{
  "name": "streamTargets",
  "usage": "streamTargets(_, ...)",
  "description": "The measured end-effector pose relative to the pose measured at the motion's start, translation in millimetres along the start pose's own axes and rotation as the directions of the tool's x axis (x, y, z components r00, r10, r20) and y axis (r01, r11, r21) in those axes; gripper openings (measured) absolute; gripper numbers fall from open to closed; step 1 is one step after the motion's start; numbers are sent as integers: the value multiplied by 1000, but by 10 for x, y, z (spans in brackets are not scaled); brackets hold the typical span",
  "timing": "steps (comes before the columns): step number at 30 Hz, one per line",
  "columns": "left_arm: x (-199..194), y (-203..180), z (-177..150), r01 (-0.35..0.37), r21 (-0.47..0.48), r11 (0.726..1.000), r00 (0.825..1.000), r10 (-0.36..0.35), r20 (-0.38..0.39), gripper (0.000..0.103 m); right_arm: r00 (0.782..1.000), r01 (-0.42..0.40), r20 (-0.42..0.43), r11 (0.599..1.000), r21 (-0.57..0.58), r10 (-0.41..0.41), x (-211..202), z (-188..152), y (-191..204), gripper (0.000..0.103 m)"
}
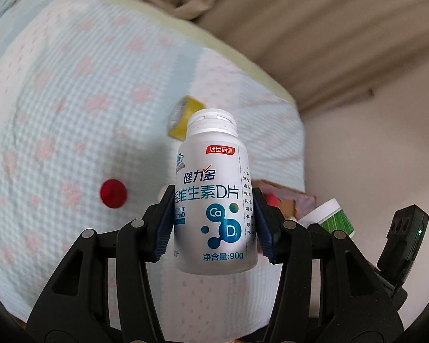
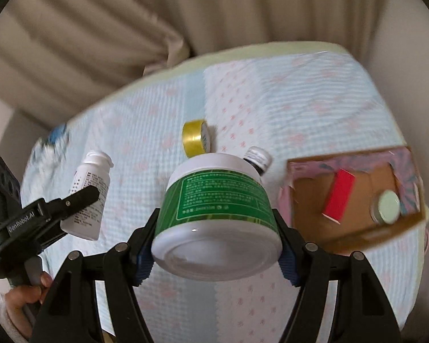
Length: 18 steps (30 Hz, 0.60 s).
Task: Organize rigid objects
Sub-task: 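Carry the white bottle with the left gripper while the right carries the green-label jar to the box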
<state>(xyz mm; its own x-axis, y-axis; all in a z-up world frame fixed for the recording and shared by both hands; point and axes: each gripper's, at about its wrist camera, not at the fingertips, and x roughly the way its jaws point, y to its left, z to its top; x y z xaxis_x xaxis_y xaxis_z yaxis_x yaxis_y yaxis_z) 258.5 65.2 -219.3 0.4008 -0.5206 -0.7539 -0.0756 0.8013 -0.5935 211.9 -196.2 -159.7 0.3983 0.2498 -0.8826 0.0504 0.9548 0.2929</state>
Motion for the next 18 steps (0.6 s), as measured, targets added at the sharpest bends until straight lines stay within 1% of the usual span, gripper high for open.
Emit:
streamTargets(4, -131, -385, -175, 24, 53, 998, 1000, -24, 8, 47, 998, 5, 57, 999, 52, -8, -463, -226, -257, 67)
streamTargets(6, -154, -603, -307, 39, 65, 997, 999, -39, 12, 47, 998, 10, 64, 998, 64, -14, -579, -302, -414, 67)
streamTargets(9, -108, -936, -517, 43, 84, 996, 999, -45, 20, 47, 997, 14, 73, 997, 70, -19, -750, -391, -757, 67)
streamTargets(11, -31, -1123, -649, 57, 71, 996, 998, -58, 21, 47, 997, 21, 68, 997, 73, -26, -839, -435, -1045, 67)
streamTargets(15, 278, -1508, -923, 63, 57, 996, 998, -64, 2, 47, 997, 57, 52, 997, 59, -60, -972, -482, -1521, 67)
streamTargets(16, 350, -1581, -973, 65, 53, 996, 998, -65, -6, 47, 997, 60, 47, 996, 64, -63, -989, -485, -1688, 67)
streamTargets(18, 539, -1734, -1100, 71, 37, 997, 997, -71, -19, 47, 997, 57, 41, 996, 75, -60, -1012, -478, -1900, 67)
